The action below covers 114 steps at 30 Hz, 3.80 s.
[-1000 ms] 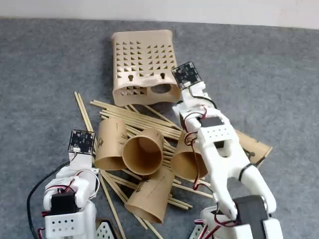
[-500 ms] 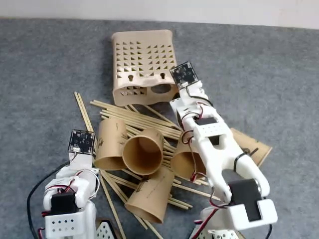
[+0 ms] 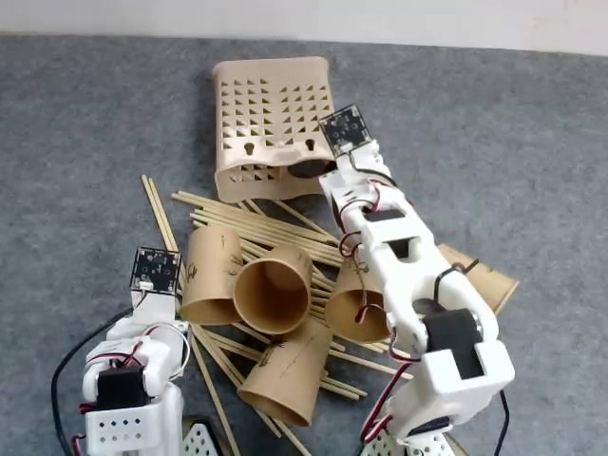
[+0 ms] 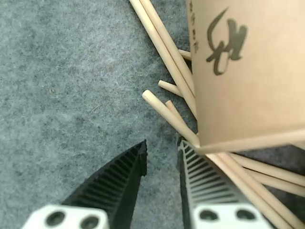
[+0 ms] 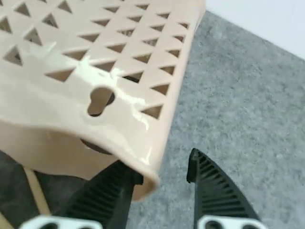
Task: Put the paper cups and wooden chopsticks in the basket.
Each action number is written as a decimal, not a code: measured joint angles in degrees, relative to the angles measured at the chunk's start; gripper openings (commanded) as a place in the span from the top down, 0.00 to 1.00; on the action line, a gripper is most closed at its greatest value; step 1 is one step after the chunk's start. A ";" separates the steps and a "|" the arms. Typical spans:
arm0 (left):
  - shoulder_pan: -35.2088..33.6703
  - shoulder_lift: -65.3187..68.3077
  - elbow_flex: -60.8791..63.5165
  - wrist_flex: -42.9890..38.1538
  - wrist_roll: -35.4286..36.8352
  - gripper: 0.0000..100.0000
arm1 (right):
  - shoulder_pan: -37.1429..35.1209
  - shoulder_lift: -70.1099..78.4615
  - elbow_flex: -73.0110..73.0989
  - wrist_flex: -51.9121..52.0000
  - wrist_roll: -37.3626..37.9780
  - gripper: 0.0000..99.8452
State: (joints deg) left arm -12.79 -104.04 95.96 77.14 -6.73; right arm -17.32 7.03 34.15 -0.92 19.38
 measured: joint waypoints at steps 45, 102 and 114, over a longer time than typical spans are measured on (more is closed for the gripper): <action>0.00 0.00 0.00 0.00 0.00 0.88 | 11.52 -34.73 -10.11 51.78 -18.73 0.99; 0.00 0.00 0.00 0.00 0.00 0.88 | 25.05 -16.62 -50.02 83.87 -17.05 0.86; 0.00 0.00 0.00 0.00 0.00 0.88 | 25.05 -16.62 -57.41 98.90 -17.05 0.86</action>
State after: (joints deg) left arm -12.79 -104.04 95.96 77.14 -6.73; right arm 7.74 -9.58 -23.25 97.98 2.33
